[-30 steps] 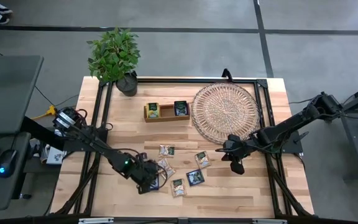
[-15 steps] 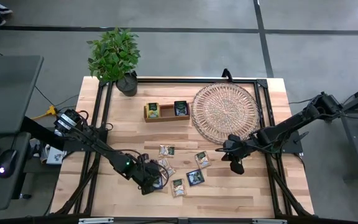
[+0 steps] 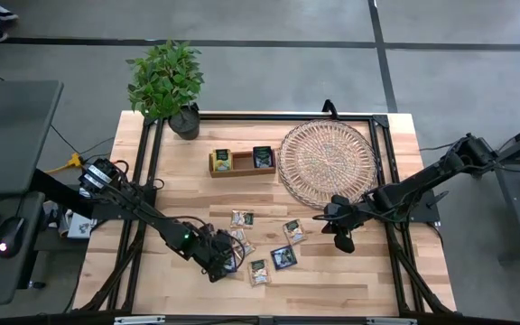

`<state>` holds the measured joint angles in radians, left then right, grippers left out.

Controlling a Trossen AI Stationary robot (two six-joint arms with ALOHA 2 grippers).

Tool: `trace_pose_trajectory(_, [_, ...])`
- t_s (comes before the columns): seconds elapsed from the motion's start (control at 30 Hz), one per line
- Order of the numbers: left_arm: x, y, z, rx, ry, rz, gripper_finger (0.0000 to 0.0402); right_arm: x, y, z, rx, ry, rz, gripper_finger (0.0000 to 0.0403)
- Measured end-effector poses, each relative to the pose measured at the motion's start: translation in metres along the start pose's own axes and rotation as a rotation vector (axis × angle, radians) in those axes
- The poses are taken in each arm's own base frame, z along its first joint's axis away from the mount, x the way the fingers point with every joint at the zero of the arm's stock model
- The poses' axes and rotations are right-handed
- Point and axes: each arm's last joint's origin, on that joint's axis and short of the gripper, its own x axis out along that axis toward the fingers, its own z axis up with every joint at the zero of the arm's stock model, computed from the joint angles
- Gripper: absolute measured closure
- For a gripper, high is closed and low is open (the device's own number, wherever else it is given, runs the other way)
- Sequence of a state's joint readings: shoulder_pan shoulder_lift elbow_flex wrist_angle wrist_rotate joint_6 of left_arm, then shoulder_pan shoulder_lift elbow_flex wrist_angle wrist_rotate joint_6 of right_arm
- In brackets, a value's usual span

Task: Pick & Place Tea
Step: Put the blue tea bag into the right section of the wooden organizer

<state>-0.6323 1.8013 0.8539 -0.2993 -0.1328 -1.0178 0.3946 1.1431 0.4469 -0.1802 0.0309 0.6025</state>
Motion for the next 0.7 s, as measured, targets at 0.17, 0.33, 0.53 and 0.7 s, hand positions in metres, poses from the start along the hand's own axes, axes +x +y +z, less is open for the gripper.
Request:
trace_pose_trajectory(0.17, [-0.009,-0.005,0.004,-0.059,0.004,0.053,0.0401,0.0,0.001,0.001,-0.005,-0.013,0.003,0.0403])
trace_pose_trajectory(0.33, [-0.024,-0.01,0.013,0.004,0.063,0.153,0.0401,0.0,0.001,0.002,-0.024,-0.031,0.004,0.0403])
trace_pose_trajectory(0.53, [-0.045,-0.018,0.026,0.066,0.021,0.296,0.0401,0.0,0.004,0.007,-0.023,-0.083,0.037,0.0403])
trace_pose_trajectory(0.7, [-0.06,-0.027,0.037,0.07,-0.048,0.322,0.0401,-0.002,0.01,0.017,-0.016,-0.183,0.086,0.0403])
